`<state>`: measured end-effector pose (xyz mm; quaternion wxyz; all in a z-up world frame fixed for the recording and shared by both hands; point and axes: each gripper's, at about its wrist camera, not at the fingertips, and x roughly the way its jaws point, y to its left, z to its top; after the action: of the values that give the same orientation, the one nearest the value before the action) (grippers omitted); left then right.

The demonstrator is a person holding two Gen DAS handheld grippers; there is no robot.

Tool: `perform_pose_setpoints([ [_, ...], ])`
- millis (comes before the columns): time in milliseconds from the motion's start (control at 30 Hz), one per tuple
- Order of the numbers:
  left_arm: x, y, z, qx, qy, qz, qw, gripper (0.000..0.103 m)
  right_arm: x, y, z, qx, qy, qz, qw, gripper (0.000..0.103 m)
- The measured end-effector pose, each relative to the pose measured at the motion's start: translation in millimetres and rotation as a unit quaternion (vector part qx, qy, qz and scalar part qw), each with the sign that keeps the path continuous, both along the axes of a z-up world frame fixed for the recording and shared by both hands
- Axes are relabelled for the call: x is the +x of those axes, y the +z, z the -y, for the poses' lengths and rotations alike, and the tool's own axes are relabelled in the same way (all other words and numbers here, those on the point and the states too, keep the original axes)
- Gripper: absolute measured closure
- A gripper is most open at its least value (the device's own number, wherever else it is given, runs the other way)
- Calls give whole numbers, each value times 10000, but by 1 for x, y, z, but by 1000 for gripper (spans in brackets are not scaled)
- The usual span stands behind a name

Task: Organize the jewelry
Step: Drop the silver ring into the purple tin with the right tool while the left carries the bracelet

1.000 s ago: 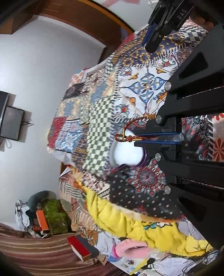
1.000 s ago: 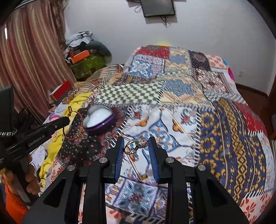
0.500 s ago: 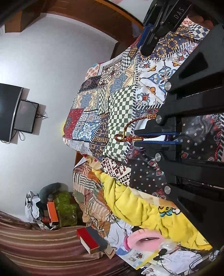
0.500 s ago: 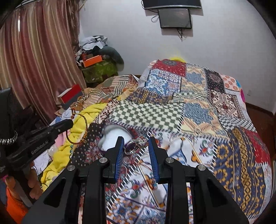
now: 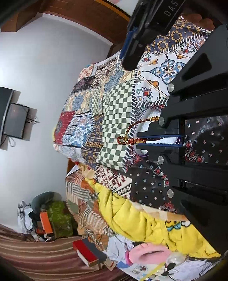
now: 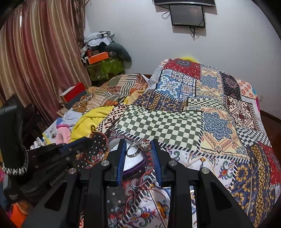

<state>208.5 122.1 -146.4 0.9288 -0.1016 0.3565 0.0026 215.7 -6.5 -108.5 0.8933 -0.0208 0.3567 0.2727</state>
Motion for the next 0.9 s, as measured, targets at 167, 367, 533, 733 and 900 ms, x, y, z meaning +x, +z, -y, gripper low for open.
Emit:
perform_pose_setpoints([
  [167,16,-19,-1,-145,-160,-237,9995,100,12,-13,-13,-162,84,-79,9998,77],
  [367,28,-33,1,-122,-294,-398,9987,100,26,-40,-30,-399,239,-350,9983,77],
  [533,34,-40,1,-70,-344,-465,9983,100,34,-60,-37,-536,356,-589,9962,77],
  [733,35,-45,-1,-1,-316,-532,9981,100,41,-75,-42,-593,499,-855,9933,77],
  [900,34,-43,-4,92,-252,-540,9982,100,40,-75,-42,-614,558,-893,9925,77],
])
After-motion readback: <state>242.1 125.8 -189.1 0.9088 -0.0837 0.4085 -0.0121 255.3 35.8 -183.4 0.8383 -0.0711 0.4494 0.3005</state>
